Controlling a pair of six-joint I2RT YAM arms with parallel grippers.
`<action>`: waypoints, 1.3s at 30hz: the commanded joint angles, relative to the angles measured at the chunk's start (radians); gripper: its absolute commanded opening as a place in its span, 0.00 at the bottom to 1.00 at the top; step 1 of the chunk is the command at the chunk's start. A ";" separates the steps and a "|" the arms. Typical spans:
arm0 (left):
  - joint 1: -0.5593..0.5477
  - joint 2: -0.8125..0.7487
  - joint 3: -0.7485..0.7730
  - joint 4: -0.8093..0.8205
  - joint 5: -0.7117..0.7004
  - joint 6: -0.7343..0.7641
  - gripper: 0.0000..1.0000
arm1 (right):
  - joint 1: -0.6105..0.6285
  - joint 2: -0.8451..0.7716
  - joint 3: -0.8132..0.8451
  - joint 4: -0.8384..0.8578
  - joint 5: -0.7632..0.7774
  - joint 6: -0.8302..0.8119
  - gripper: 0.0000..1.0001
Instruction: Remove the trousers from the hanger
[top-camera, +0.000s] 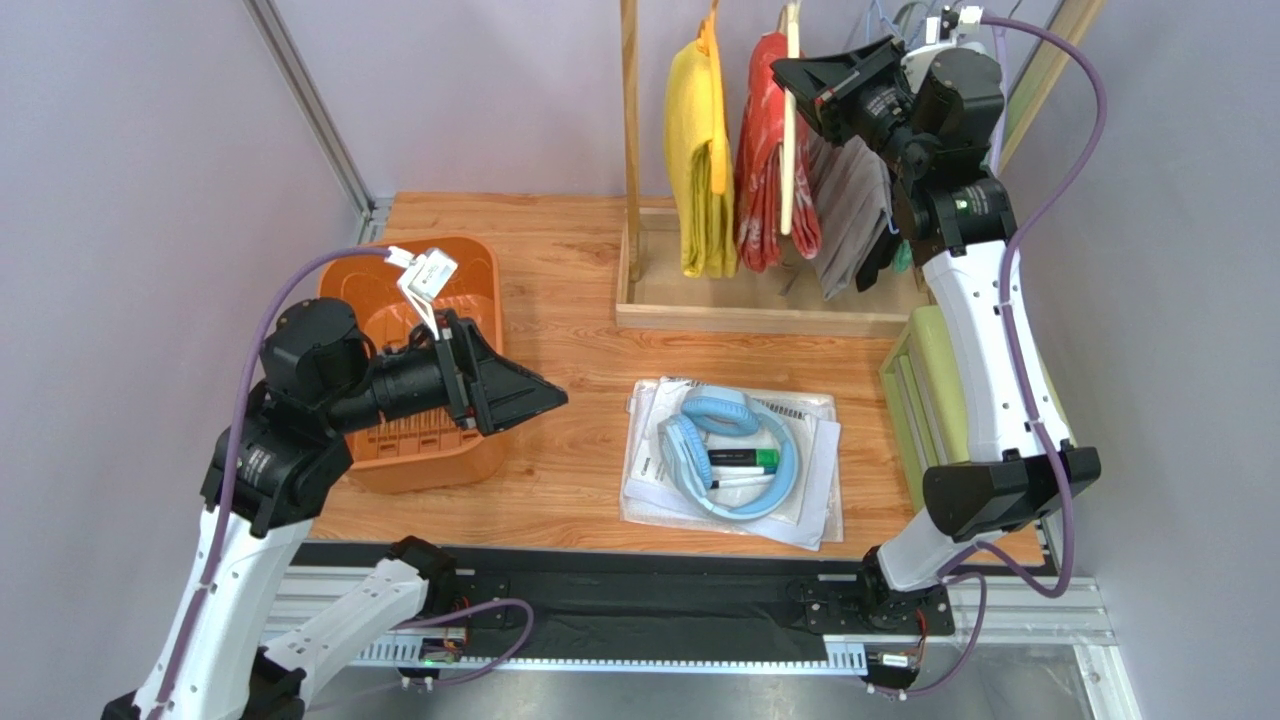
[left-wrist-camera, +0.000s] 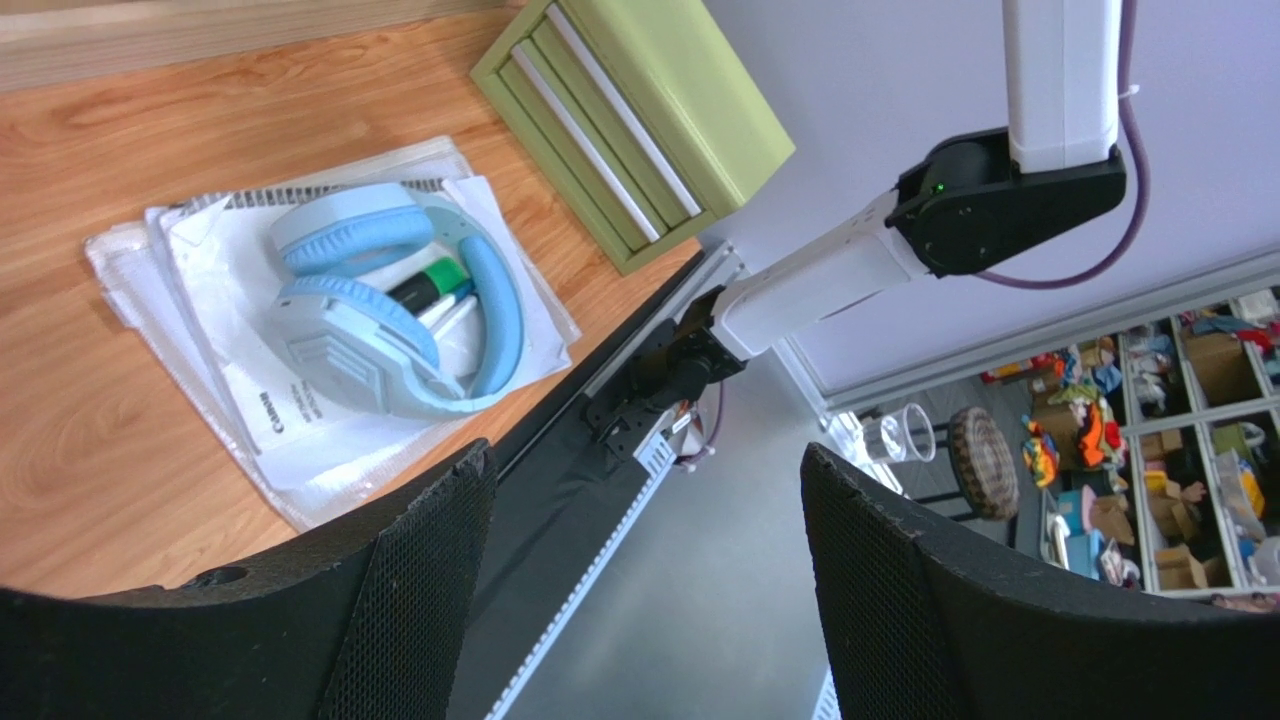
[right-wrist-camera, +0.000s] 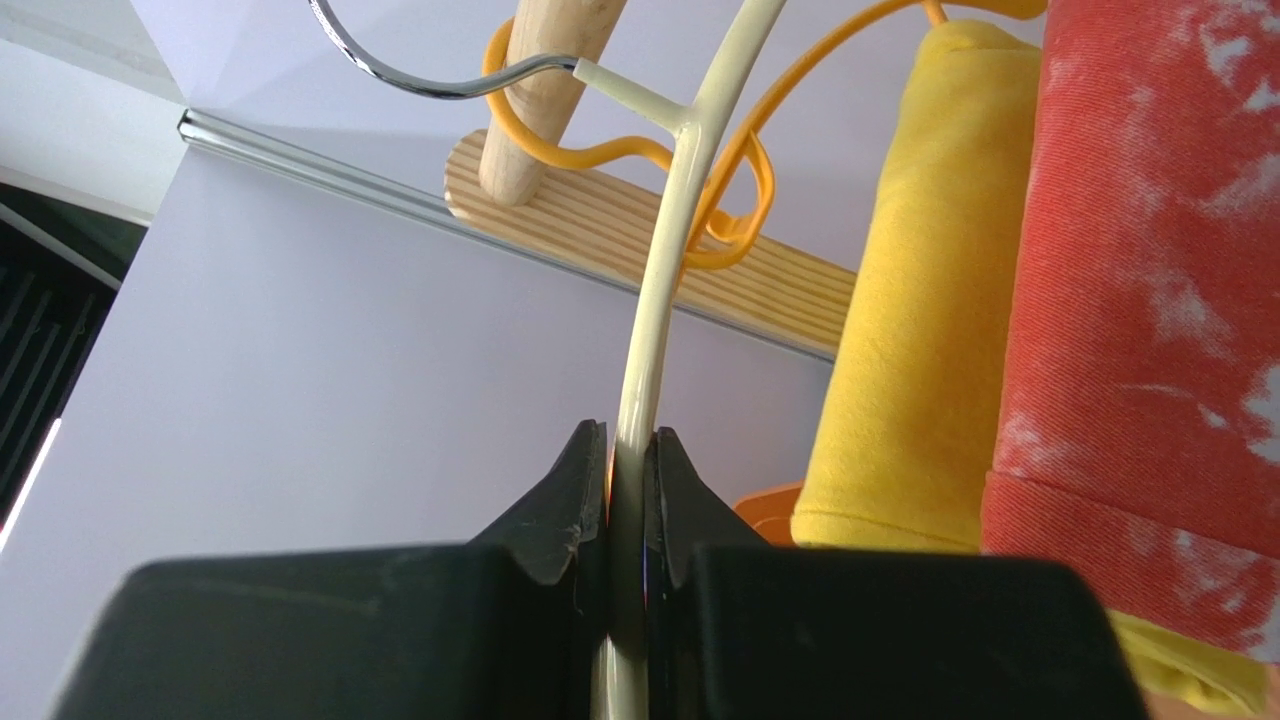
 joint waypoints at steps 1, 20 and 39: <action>-0.057 0.022 0.042 0.112 0.024 -0.031 0.80 | -0.019 -0.113 -0.001 0.193 -0.107 -0.057 0.00; -0.675 0.173 0.111 0.350 -0.769 0.237 0.78 | -0.019 -0.458 -0.230 -0.112 -0.046 -0.028 0.00; -0.983 0.572 0.141 0.792 -1.305 0.606 0.81 | -0.021 -0.736 -0.347 -0.178 -0.005 0.249 0.00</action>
